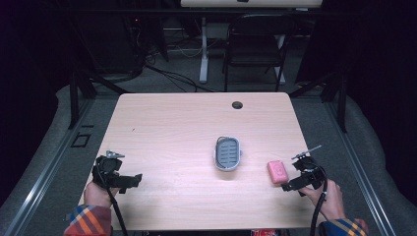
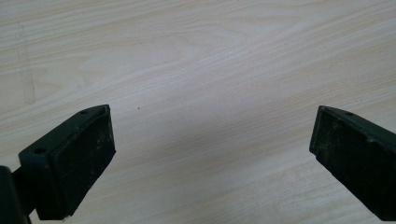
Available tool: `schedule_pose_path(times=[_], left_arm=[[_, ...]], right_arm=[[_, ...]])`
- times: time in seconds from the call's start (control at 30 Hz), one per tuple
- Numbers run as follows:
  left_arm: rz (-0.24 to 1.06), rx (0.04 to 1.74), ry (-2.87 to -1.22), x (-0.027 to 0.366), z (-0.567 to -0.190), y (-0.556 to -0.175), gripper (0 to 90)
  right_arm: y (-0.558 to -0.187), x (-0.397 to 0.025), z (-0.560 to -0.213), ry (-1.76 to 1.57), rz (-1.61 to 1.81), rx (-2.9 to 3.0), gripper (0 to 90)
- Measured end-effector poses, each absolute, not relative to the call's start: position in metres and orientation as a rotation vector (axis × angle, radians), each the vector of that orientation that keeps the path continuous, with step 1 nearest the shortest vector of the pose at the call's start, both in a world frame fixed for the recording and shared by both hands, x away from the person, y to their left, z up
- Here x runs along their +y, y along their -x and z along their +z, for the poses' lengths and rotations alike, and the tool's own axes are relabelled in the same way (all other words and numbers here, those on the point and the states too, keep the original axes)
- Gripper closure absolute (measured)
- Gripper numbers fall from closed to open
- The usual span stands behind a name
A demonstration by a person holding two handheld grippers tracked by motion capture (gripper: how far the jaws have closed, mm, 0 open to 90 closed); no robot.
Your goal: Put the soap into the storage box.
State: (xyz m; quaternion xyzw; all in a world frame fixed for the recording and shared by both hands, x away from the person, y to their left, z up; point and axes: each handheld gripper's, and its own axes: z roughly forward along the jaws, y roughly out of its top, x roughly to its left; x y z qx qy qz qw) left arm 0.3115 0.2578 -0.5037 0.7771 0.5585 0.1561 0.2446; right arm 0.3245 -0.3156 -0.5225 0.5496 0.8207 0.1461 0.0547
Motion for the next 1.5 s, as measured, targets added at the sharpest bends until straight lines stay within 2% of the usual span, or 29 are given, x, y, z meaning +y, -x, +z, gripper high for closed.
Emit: schedule_pose_path(times=[0.7, 1.5], left_arm=[[0.422, 1.514, -2.138, 0.256, -0.504, -0.313, 0.1], [0.418, 1.504, -2.156, 0.253, -0.505, -0.314, 0.1]], right_arm=[[-0.329, -0.307, -0.520, -1.567, 0.357, 2.547, 0.0], [-0.349, -0.298, -0.516, -1.687, 0.449, 2.528, 0.0]])
